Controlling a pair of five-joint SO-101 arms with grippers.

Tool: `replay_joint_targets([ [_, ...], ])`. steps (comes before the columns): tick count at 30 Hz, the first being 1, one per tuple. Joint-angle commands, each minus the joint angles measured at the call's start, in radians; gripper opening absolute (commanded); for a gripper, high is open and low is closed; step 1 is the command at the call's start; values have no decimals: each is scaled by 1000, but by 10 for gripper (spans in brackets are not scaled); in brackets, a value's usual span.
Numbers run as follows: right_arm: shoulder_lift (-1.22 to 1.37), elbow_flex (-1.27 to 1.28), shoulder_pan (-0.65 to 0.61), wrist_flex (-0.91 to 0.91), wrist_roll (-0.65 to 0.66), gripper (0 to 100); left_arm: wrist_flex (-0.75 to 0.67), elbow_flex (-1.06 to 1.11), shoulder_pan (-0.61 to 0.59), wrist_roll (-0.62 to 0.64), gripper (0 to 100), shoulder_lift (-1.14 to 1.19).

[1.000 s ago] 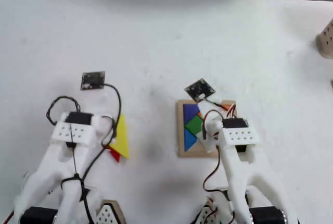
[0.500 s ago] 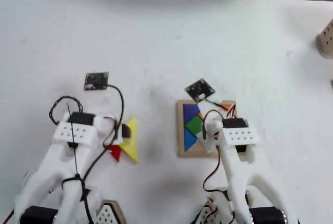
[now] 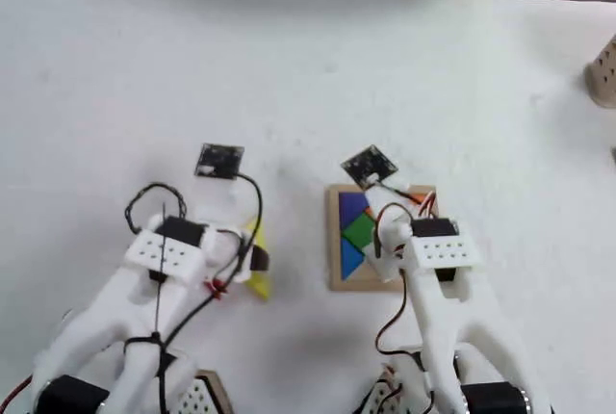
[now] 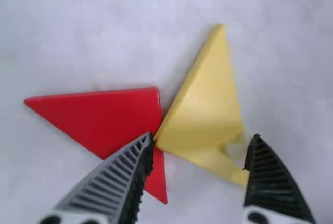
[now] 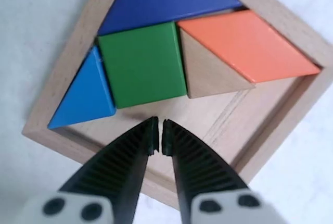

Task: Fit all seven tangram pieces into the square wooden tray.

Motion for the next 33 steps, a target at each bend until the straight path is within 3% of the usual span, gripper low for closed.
replay_joint_targets([
  [1, -31, -5, -8, -13, 14, 18, -20, -6, 24, 0, 298, -1],
  [15, -31, 0, -8, -12, 14, 18, -20, -8, 12, 2, 300, -1],
  [24, -31, 2, -28, -10, 15, 18, -18, -5, 13, 89, 388, 12],
  [33, -31, 2, -28, -10, 15, 18, 78, -201, 13, 91, 390, 323],
])
